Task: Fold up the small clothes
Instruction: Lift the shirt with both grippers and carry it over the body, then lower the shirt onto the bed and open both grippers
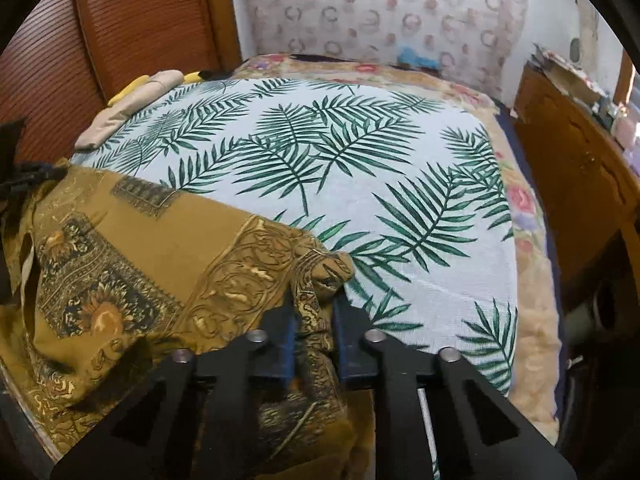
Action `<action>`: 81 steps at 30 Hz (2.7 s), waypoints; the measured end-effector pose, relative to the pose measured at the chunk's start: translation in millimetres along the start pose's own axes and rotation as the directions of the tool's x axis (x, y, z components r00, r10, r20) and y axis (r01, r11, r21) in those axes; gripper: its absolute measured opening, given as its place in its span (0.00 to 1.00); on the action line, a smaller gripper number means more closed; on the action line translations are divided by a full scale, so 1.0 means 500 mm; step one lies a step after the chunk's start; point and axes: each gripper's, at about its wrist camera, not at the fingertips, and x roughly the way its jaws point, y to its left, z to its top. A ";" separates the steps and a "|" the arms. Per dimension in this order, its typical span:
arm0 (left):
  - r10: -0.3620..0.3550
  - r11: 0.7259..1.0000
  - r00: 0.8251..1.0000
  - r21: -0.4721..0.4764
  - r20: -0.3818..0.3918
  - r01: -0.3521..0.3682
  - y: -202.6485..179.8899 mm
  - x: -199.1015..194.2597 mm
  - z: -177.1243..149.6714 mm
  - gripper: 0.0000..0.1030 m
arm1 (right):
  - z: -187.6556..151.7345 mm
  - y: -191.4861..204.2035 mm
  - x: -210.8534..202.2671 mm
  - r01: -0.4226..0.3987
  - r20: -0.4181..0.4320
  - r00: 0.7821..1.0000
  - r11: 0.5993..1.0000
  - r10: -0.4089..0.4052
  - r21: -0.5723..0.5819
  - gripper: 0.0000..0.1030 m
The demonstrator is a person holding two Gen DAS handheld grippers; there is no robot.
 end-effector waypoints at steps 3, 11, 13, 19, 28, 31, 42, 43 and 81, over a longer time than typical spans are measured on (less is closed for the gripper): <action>-0.023 1.000 0.995 -0.014 0.102 0.024 -0.028 -0.081 -0.003 0.02 | -0.010 0.018 -0.064 -0.031 0.106 0.994 0.999 0.028 0.022 0.06; 0.018 1.000 0.928 -0.016 0.372 -0.013 -0.078 -0.322 0.025 0.02 | 0.007 0.083 -0.311 -0.023 0.357 0.934 1.000 0.015 0.018 0.05; 0.031 0.999 0.897 -0.006 0.441 -0.031 -0.094 -0.374 0.040 0.02 | 0.016 0.088 -0.368 -0.010 0.415 0.910 0.999 -0.011 0.047 0.05; 0.012 0.999 0.828 0.024 0.560 -0.031 -0.116 -0.490 0.087 0.02 | 0.038 0.113 -0.495 0.014 0.524 0.851 0.999 -0.033 0.040 0.05; 0.043 0.995 0.724 0.037 0.688 -0.095 -0.116 -0.622 0.165 0.02 | 0.089 0.157 -0.660 0.059 0.671 0.740 0.998 -0.041 -0.004 0.05; 0.041 0.993 0.696 0.050 0.717 -0.110 -0.117 -0.653 0.198 0.02 | 0.114 0.161 -0.706 0.083 0.707 0.705 0.997 -0.053 -0.008 0.05; 0.063 0.987 0.667 0.051 0.742 -0.150 -0.087 -0.663 0.307 0.02 | 0.254 0.163 -0.813 0.234 0.772 0.626 0.971 -0.113 -0.048 0.05; 0.072 0.986 0.670 0.048 0.739 -0.159 -0.083 -0.651 0.322 0.02 | 0.270 0.158 -0.804 0.244 0.767 0.630 0.969 -0.122 -0.046 0.05; 0.149 0.989 0.987 -0.017 0.060 -0.148 0.122 0.275 0.465 0.05 | 0.453 -0.219 0.217 0.153 0.101 0.983 0.988 -0.155 0.021 0.06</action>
